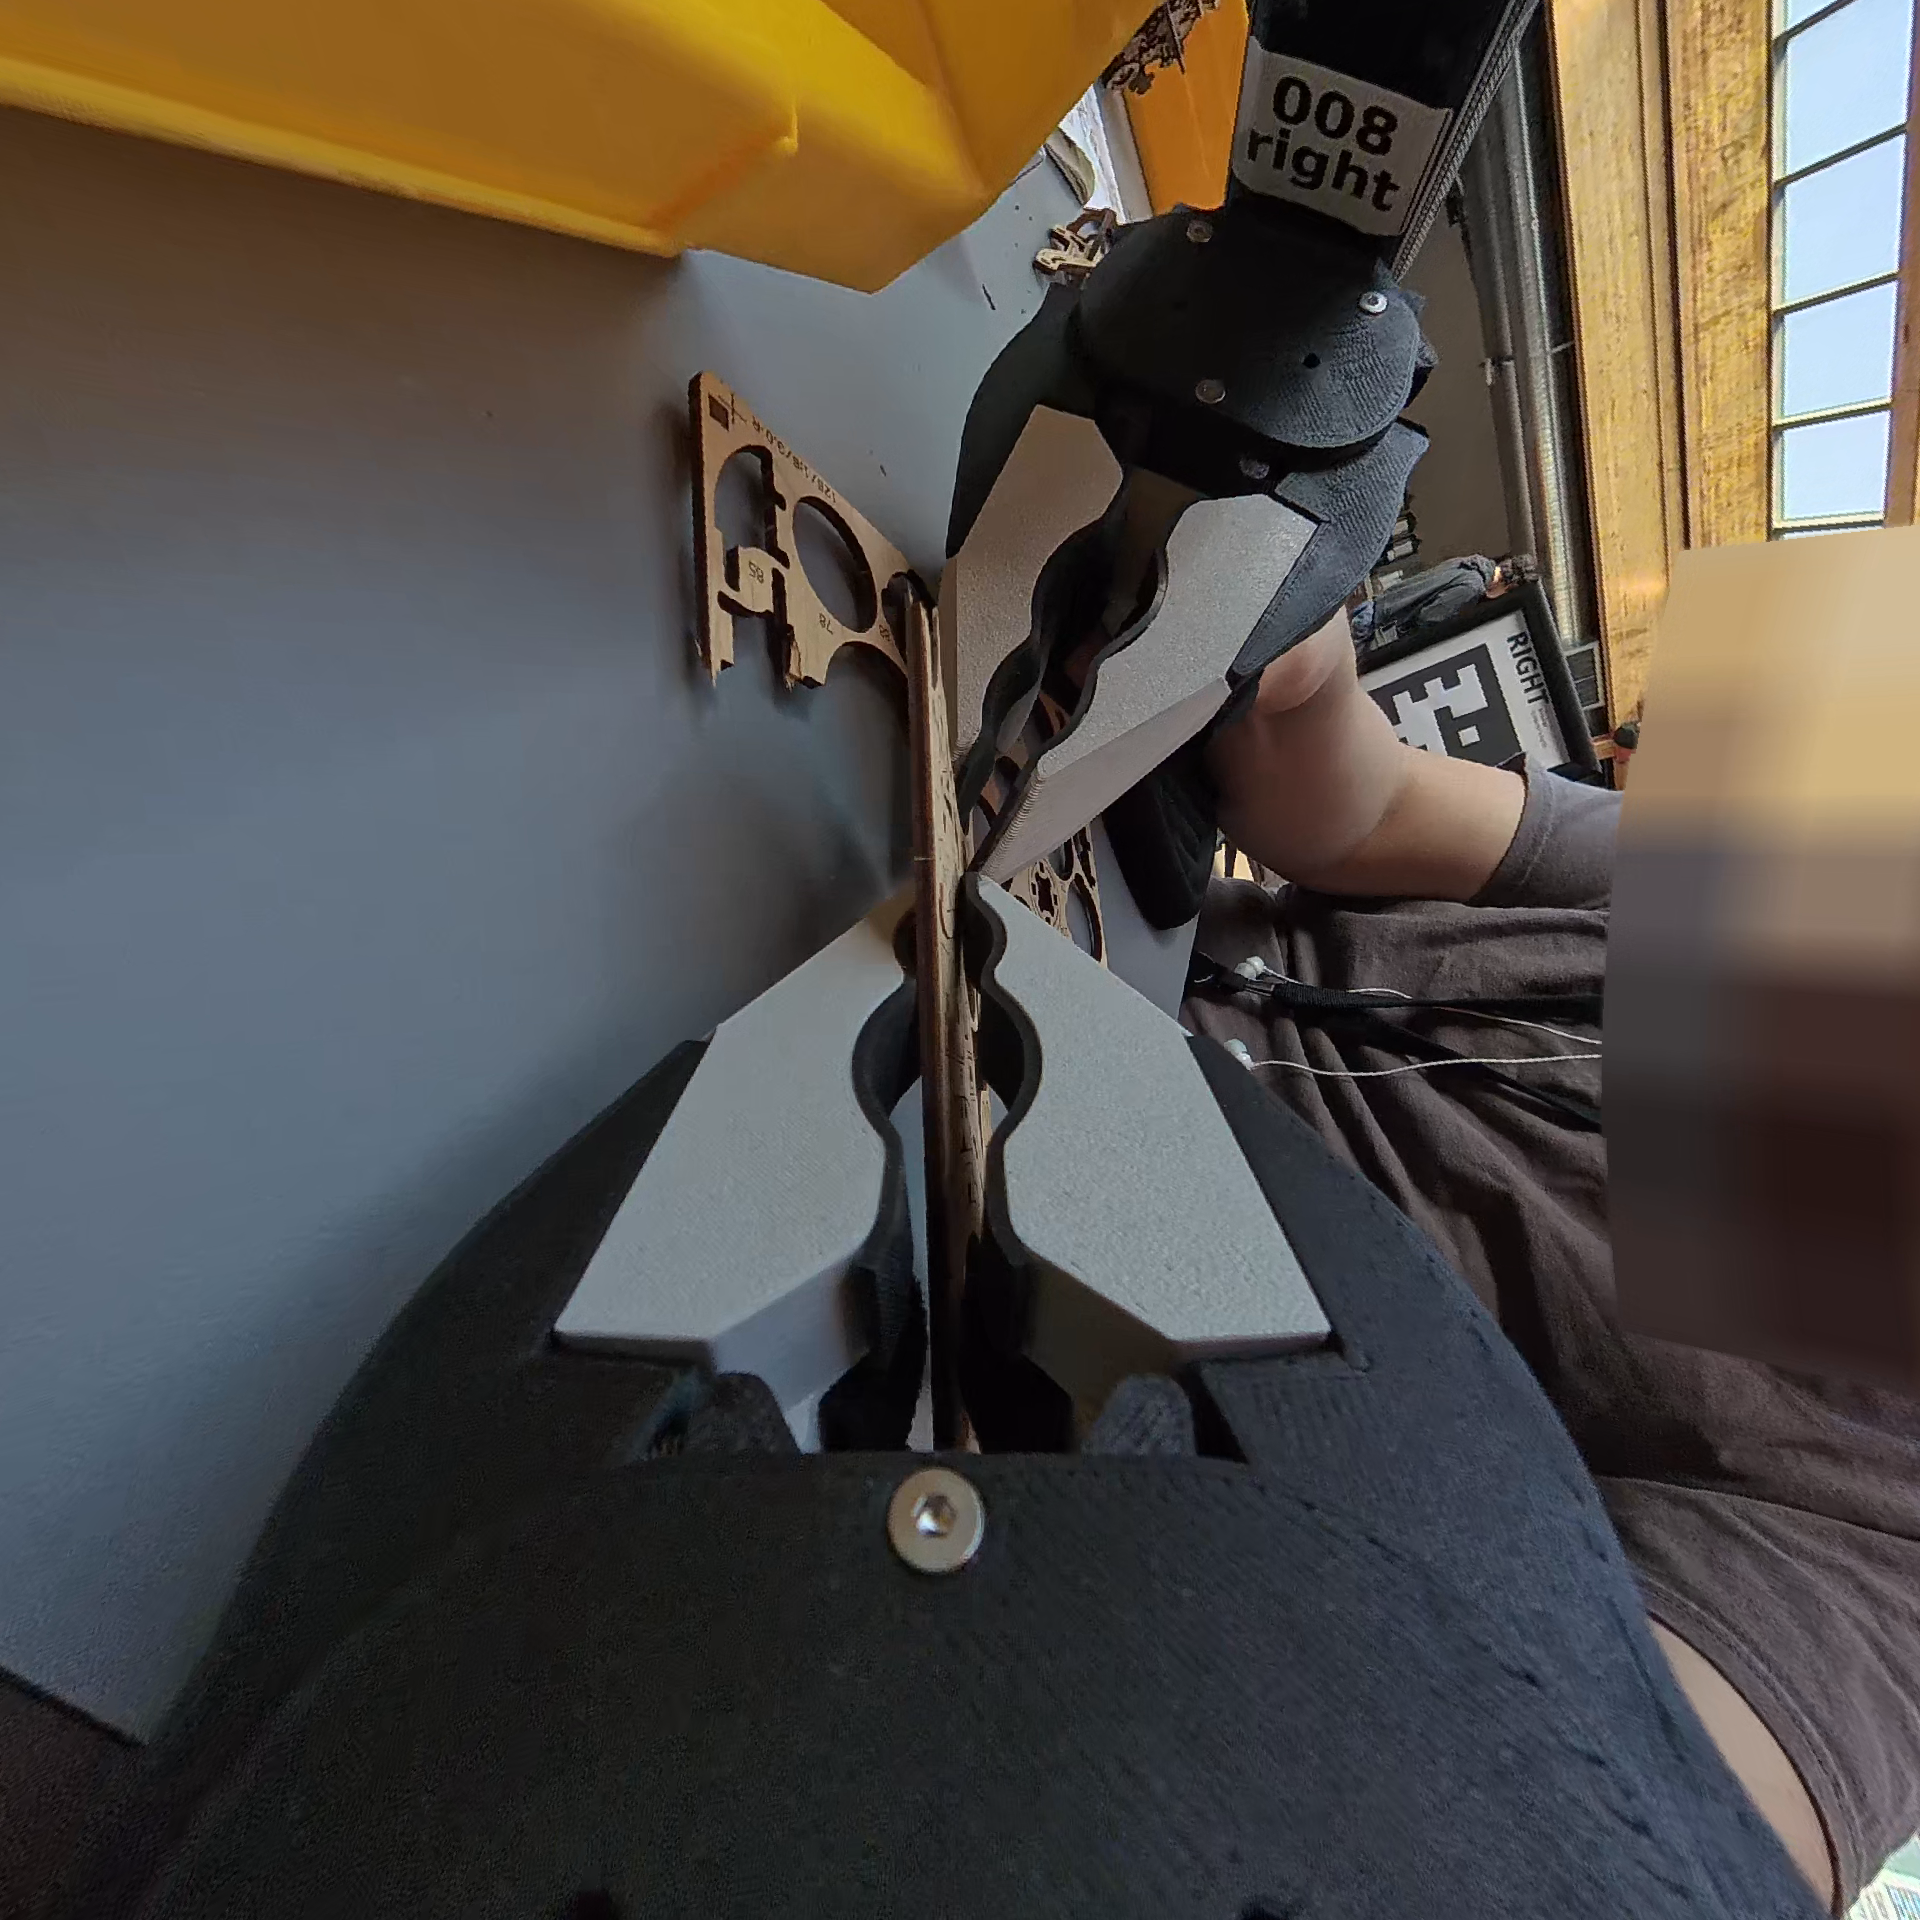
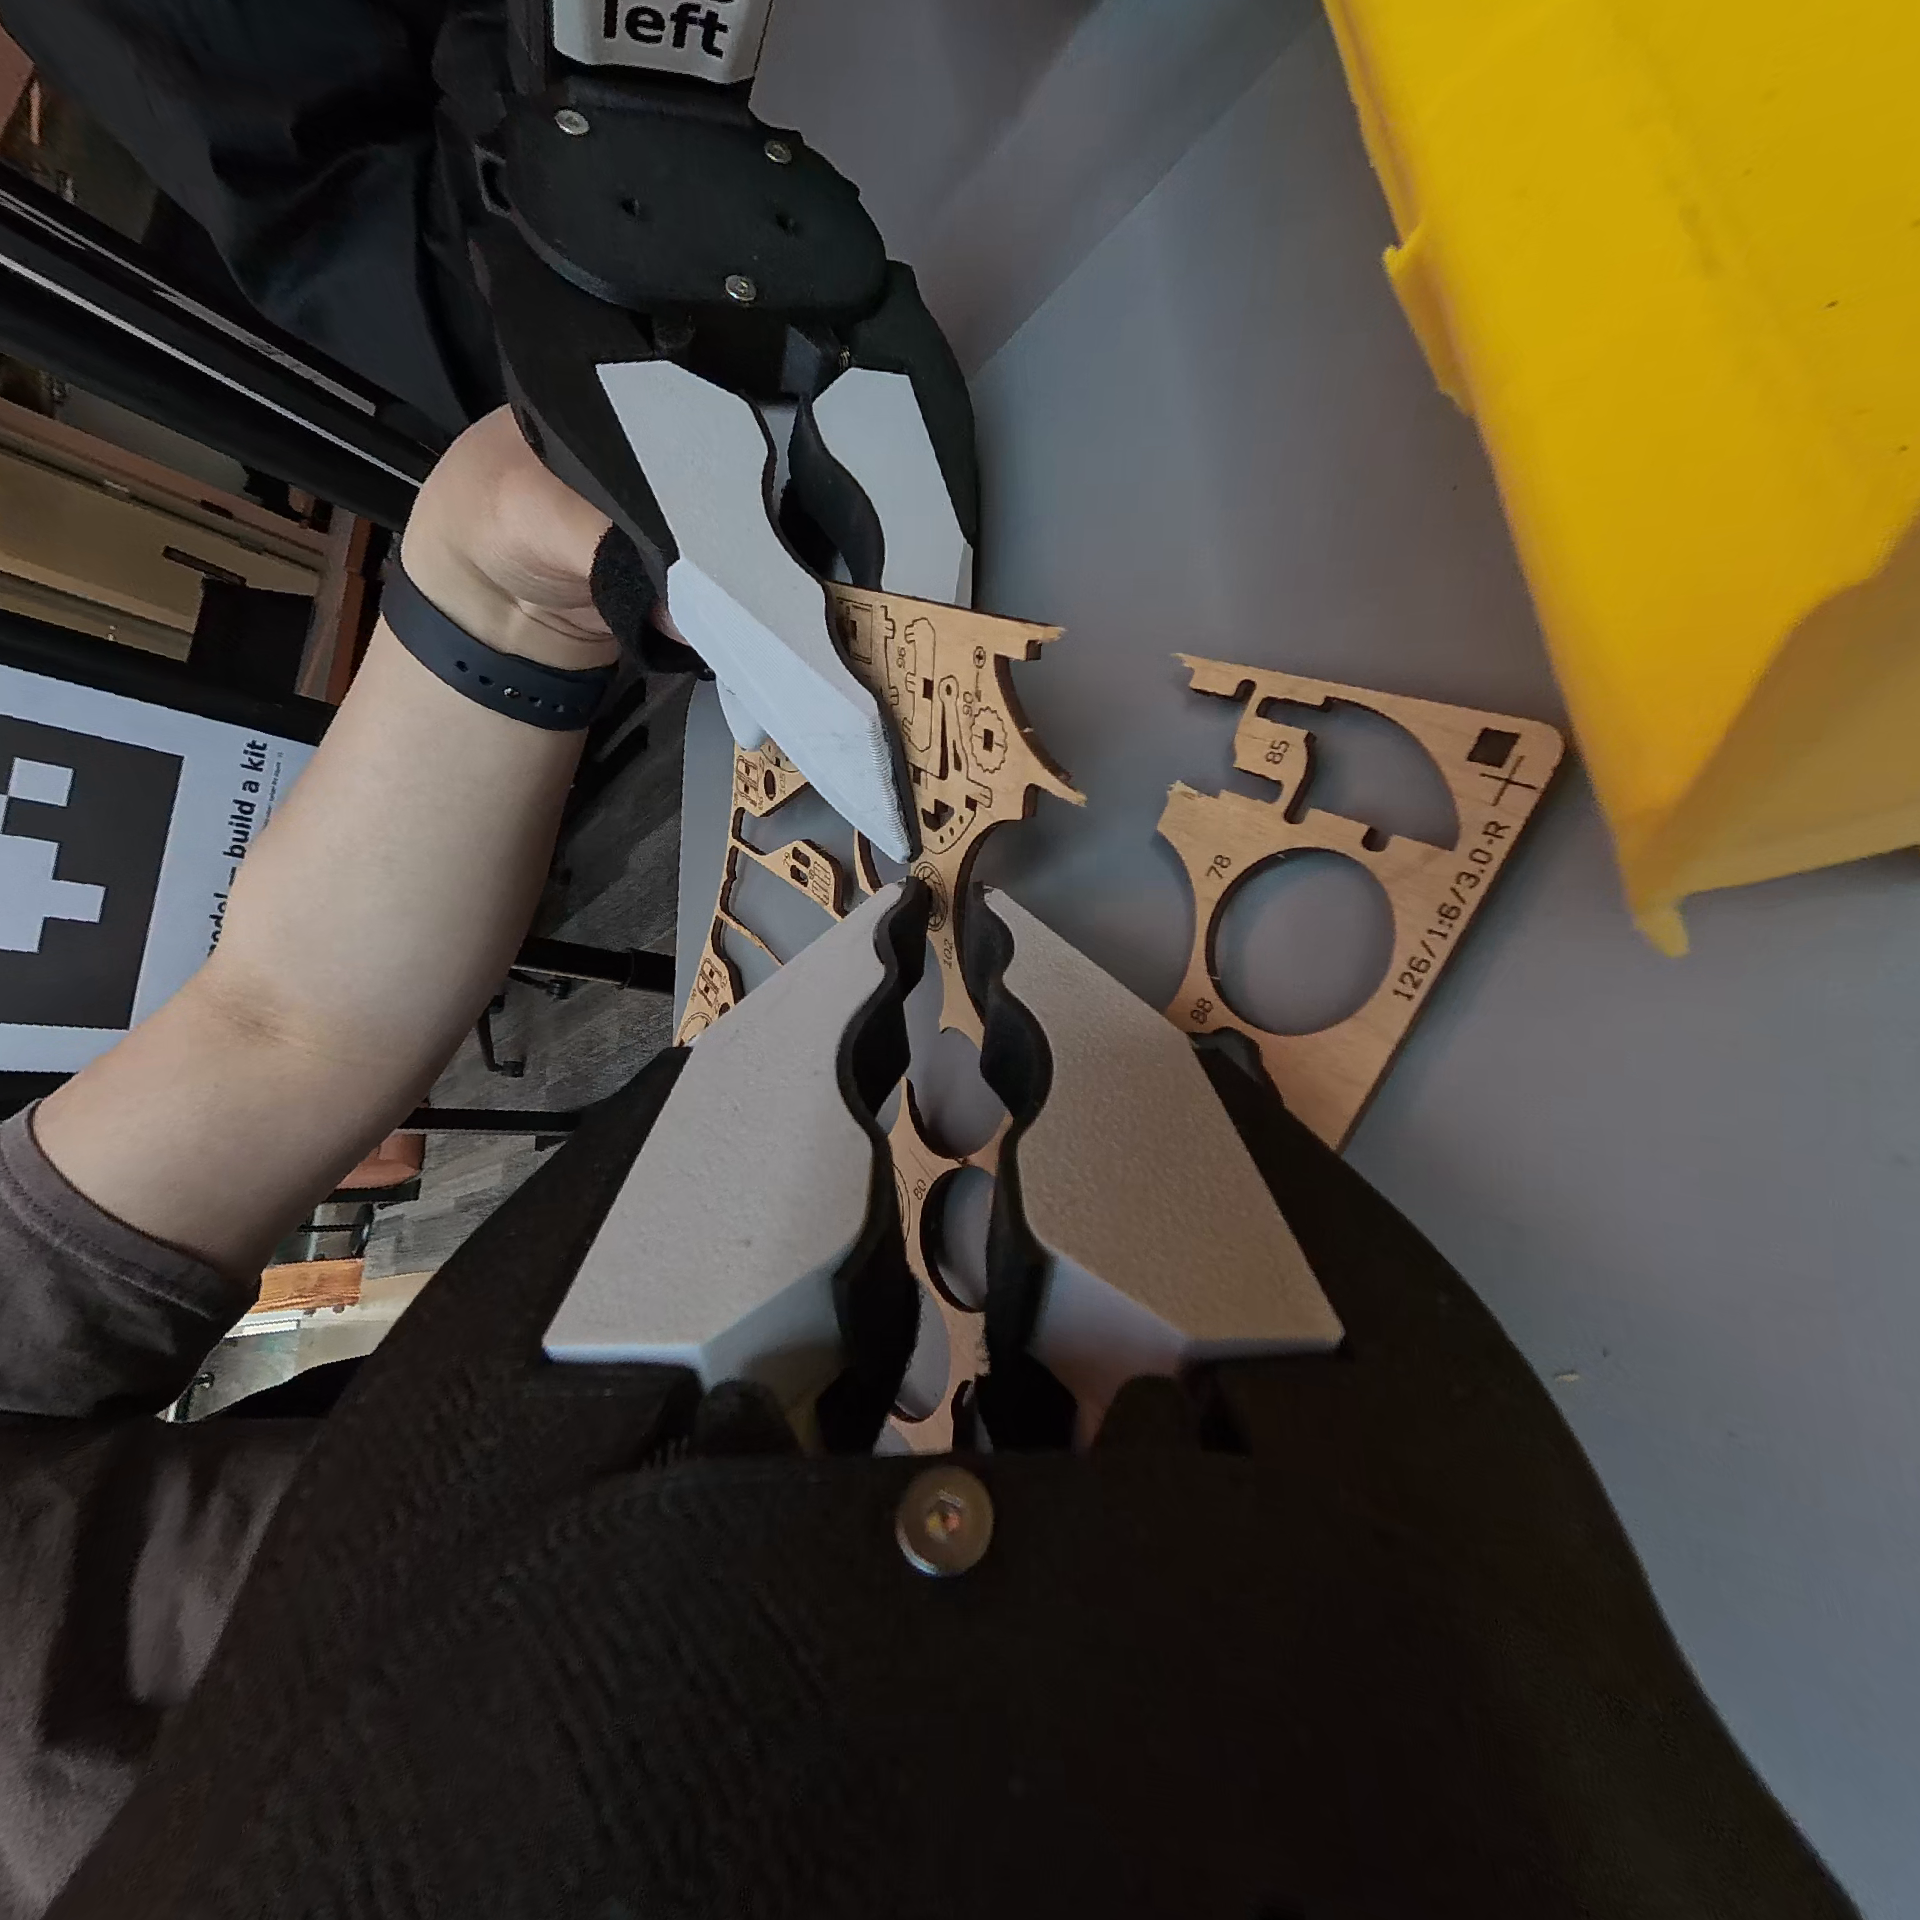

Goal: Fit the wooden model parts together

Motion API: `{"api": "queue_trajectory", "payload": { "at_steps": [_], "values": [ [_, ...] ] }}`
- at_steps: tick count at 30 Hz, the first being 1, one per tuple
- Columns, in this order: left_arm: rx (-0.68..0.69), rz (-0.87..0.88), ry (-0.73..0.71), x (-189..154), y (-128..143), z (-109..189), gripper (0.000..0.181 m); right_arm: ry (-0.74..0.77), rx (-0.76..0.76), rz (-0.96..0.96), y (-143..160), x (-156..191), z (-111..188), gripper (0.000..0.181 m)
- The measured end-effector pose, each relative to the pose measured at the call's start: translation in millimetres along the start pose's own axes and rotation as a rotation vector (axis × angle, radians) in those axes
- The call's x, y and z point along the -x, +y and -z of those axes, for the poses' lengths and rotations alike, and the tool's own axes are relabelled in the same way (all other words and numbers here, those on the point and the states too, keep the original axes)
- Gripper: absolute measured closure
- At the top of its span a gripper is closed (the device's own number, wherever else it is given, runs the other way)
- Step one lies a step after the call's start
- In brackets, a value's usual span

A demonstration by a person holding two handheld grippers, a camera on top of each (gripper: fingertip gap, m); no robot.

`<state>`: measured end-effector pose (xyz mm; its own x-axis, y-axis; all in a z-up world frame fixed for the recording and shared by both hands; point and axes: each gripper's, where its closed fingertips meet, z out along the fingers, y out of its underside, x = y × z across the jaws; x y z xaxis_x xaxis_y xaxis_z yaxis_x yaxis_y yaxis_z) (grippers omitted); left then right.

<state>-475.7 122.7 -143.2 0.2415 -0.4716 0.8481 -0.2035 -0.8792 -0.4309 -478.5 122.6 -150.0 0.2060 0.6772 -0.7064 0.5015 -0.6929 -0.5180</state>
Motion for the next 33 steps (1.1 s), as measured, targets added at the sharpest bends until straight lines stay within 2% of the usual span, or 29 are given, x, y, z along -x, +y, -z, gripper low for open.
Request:
{"api": "queue_trajectory", "payload": {
  "at_steps": [20,27,31,33],
  "values": [
    [0.003,0.01,-0.031,3.9,1.5,-0.5,0.181,0.024,0.036,-0.026,1.6,-4.6,-2.1,0.177],
    [0.004,0.015,-0.029,4.0,1.6,-0.9,0.18,0.106,0.054,0.016,2.5,-8.8,-3.1,0.18],
    [-0.001,0.008,0.007,-0.6,0.7,-0.6,0.181,0.03,0.011,0.007,1.1,-1.8,-0.1,0.179],
    [-0.005,0.009,0.004,-0.1,0.2,0.0,0.181,0.019,-0.003,0.053,-1.0,4.3,1.2,0.166]
  ]
}}
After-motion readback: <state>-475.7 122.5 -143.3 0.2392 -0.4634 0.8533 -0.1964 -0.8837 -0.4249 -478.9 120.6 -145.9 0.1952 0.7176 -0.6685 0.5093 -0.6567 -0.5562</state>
